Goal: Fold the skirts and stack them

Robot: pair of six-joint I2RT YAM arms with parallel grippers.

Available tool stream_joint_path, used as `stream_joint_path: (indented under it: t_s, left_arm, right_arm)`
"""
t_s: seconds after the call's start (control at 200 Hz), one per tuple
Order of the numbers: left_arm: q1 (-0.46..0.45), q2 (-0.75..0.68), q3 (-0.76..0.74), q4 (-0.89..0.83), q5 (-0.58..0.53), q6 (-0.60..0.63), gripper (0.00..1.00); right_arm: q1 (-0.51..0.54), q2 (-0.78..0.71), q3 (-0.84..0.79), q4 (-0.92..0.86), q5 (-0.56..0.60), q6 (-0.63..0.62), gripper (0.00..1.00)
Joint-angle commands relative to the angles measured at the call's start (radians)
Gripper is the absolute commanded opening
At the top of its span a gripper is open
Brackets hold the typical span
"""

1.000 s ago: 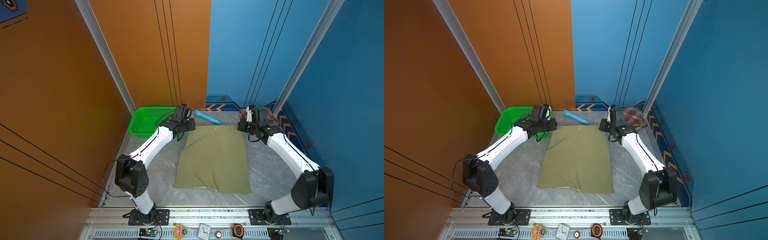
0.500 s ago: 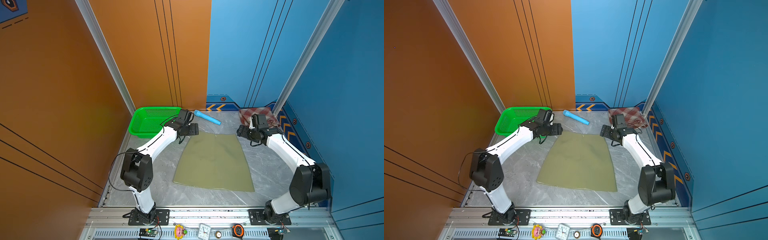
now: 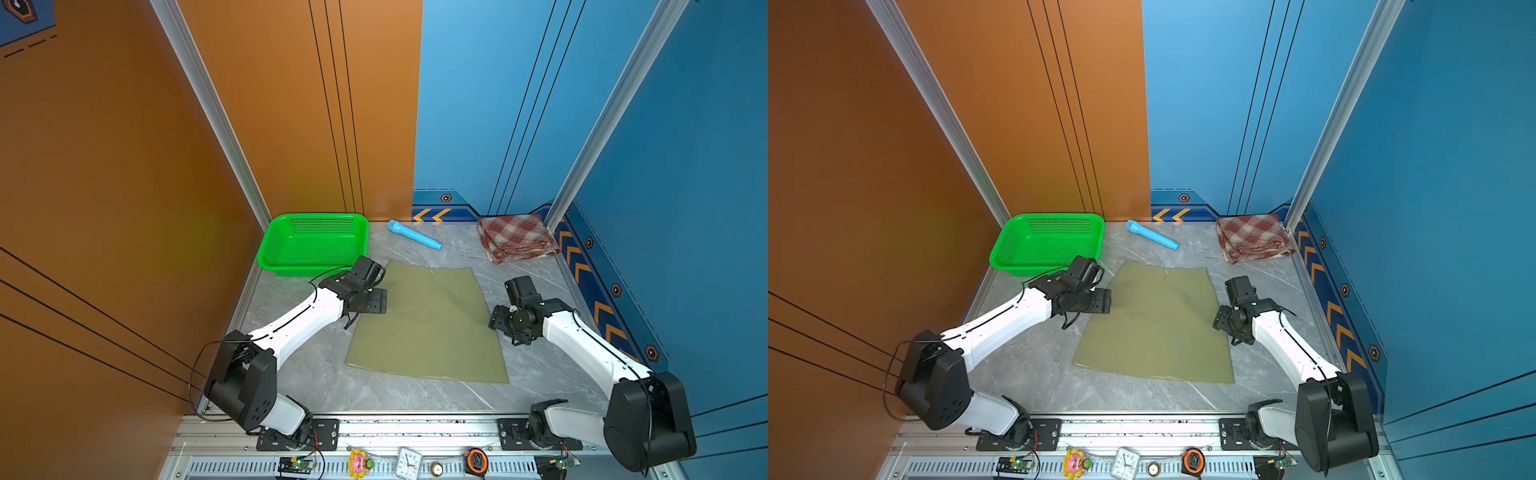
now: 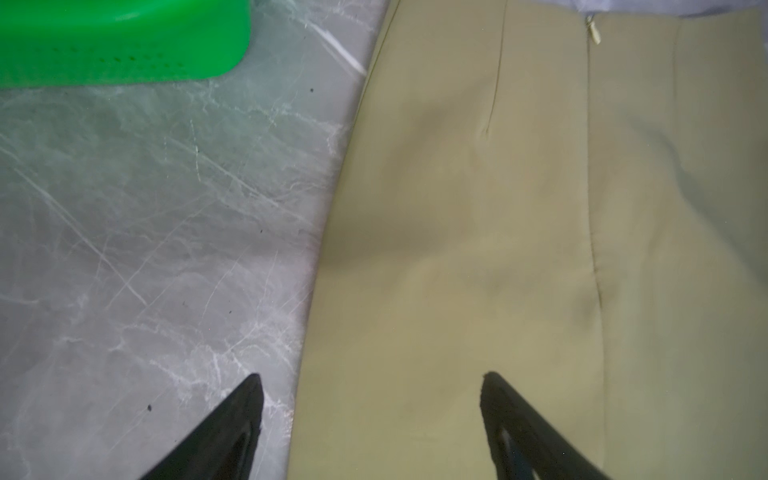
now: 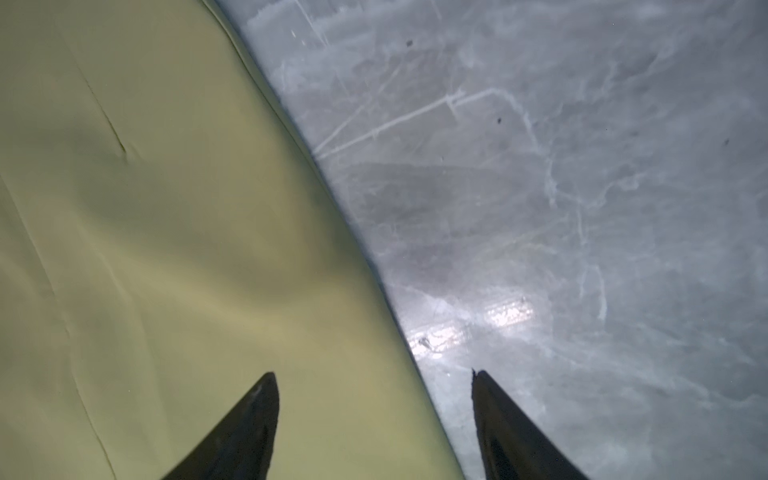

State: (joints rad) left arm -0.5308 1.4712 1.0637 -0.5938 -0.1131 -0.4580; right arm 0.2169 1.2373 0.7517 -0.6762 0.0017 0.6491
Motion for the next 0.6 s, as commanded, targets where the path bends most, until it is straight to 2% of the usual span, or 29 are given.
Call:
stream_joint_path:
  t_s: [0.0, 0.155, 0.401, 0.596]
  left_arm:
    - [-0.001, -0.029, -0.071, -0.032, -0.022, -0.035, 0.83]
    - [-0.002, -0.033, -0.109, -0.029, -0.017, -0.045, 0.83]
    - [0.001, -0.025, -0.152, -0.015, -0.001, -0.062, 0.82]
    - [-0.002, -0.031, -0.202, 0.001, 0.016, -0.091, 0.81]
  right_arm:
    - [0.019, -0.025, -0.046, -0.028, 0.014, 0.059, 0.67]
    - [0.028, -0.020, -0.094, 0.010, -0.002, 0.072, 0.53]
    - [0.034, 0.016, -0.130, 0.036, -0.024, 0.065, 0.40]
    - [0.039, 0.018, -0.131, 0.055, -0.020, 0.053, 0.08]
